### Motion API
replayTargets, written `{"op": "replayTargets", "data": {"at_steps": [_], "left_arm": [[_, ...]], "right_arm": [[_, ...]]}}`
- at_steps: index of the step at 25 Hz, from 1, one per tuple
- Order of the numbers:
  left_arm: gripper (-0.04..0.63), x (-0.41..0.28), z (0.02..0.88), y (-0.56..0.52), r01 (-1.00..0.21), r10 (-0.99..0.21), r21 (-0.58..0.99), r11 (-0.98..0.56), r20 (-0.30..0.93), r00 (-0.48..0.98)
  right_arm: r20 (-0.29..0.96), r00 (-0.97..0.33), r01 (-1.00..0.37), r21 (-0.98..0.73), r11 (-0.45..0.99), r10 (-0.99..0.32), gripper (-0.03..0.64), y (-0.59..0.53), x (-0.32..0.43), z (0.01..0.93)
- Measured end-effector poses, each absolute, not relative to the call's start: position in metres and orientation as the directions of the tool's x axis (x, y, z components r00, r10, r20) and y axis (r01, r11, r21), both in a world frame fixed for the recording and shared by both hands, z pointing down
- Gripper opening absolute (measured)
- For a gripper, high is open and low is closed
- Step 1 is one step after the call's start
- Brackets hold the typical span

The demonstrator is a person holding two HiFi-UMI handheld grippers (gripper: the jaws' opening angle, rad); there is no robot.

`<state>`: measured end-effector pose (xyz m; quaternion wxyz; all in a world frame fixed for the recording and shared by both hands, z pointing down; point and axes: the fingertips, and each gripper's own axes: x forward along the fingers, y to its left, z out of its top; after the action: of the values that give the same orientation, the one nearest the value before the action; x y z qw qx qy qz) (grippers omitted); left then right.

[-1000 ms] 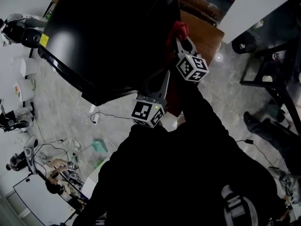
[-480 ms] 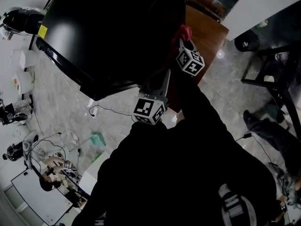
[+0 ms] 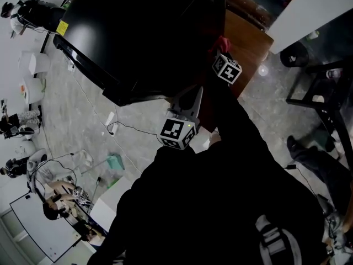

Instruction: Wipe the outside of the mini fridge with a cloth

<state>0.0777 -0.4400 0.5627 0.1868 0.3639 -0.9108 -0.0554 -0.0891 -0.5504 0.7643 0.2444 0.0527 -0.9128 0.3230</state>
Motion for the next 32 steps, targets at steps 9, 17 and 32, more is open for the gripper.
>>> {"op": "replayTargets", "data": {"at_steps": [9, 17, 32], "left_arm": [[0.006, 0.101, 0.468, -0.434, -0.731, -0.787, 0.299, 0.613, 0.156, -0.597], [0.006, 0.142, 0.371, -0.391, -0.824, -0.847, 0.205, 0.528, 0.061, -0.528], [0.006, 0.171, 0.330, -0.273, -0.864, -0.875, 0.174, 0.472, -0.027, -0.483]], "right_arm": [[0.163, -0.984, -0.055, -0.680, 0.731, 0.077, 0.104, -0.555, -0.029, 0.594], [-0.129, -0.984, 0.178, -0.599, 0.781, 0.125, 0.104, -0.484, 0.051, 0.415], [-0.162, -0.977, 0.211, -0.628, 0.749, 0.139, 0.104, -0.356, 0.096, 0.375]]}}
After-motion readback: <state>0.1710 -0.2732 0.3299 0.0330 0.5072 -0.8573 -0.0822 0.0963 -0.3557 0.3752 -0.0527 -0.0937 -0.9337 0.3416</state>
